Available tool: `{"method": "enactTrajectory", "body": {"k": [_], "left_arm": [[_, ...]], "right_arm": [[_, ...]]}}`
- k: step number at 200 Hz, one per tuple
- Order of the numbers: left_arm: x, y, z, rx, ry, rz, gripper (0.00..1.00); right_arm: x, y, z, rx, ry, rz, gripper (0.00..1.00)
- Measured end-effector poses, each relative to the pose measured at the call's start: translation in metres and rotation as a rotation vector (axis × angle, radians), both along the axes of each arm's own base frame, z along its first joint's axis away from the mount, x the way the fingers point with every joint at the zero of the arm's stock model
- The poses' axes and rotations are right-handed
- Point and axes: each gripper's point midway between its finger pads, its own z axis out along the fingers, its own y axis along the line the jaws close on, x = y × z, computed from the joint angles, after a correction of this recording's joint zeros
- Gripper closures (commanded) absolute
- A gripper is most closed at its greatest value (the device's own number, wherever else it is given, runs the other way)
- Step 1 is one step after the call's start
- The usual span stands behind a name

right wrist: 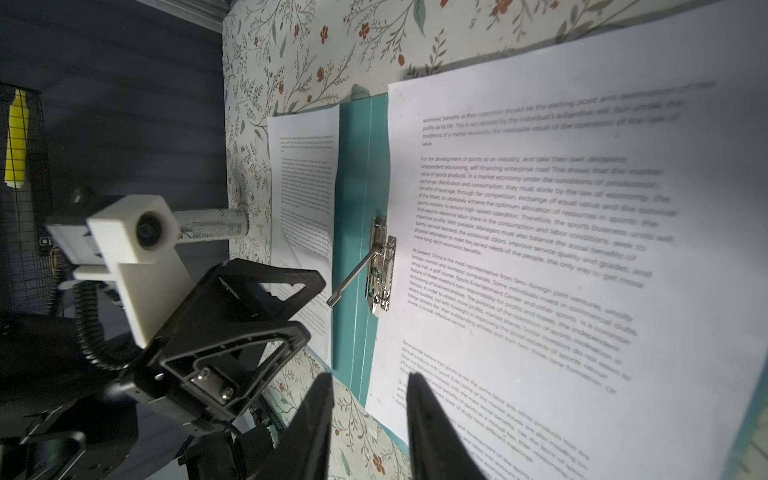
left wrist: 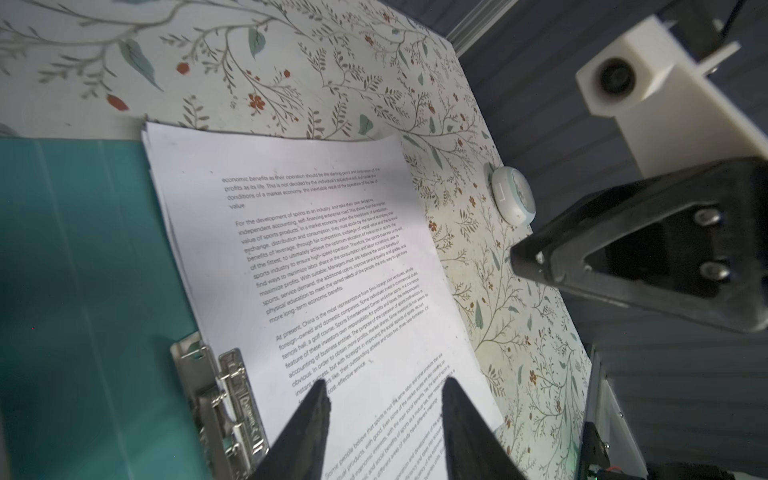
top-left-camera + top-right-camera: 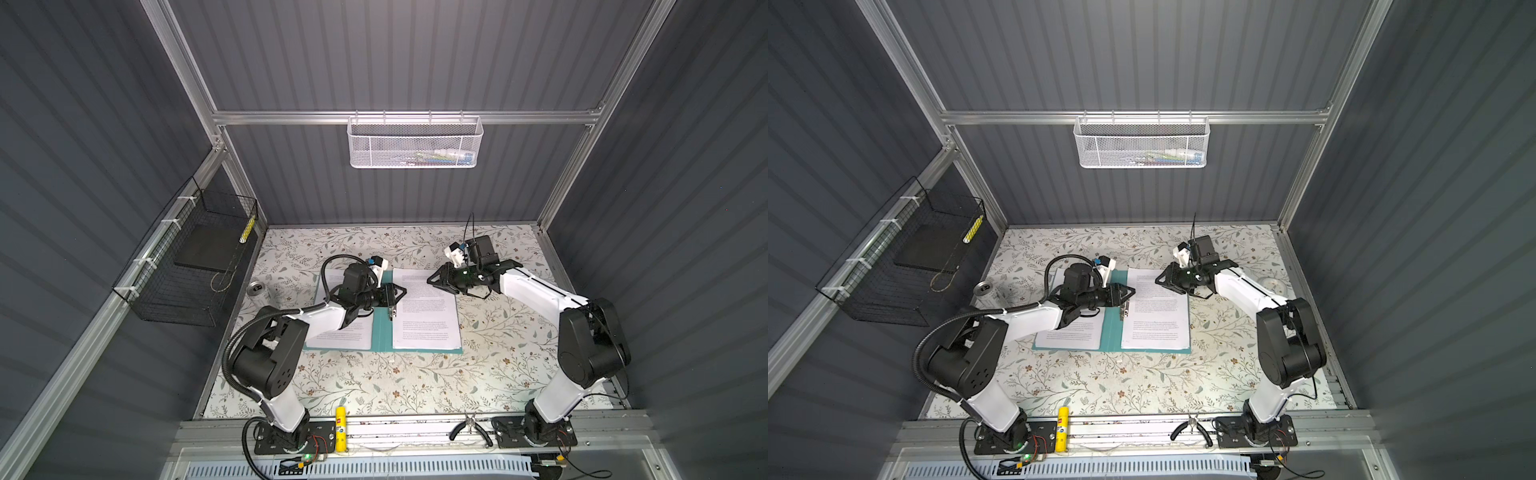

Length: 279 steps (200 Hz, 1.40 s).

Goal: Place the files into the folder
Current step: 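Lower the right gripper onto the clip's metal lever beside the papers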

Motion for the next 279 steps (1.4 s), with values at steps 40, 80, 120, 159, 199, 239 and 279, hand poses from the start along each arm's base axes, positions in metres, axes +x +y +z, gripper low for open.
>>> {"method": "enactTrajectory", "body": {"k": [40,80,120,159,199,239,279], "left_arm": [[-0.006,0.024,0.045,0.046,-0.096,0.089,0.53],[-0.032,0.053,0.017,0.153,-0.011,0.133,0.55],[-0.061,0.082,-0.016,0.245,0.089,0.167,0.55],[-0.070,0.092,-0.028,0.265,0.122,0.178,0.55],[-0.074,0.095,-0.042,0.269,0.145,0.186,0.55],[-0.074,0.103,-0.061,0.274,0.181,0.210,0.55],[-0.069,0.102,-0.060,0.251,0.173,0.222,0.55]], "right_arm": [[-0.025,0.034,-0.001,0.003,0.029,0.060,0.67],[-0.045,0.064,0.002,0.021,0.044,0.104,0.72],[-0.048,0.086,-0.008,0.050,0.071,0.120,0.73],[-0.046,0.099,-0.028,0.049,0.116,0.122,0.73],[-0.043,0.109,-0.035,0.086,0.144,0.118,0.73],[-0.038,0.117,-0.035,0.130,0.160,0.102,0.74],[-0.033,0.122,-0.036,0.172,0.174,0.085,0.74]]}}
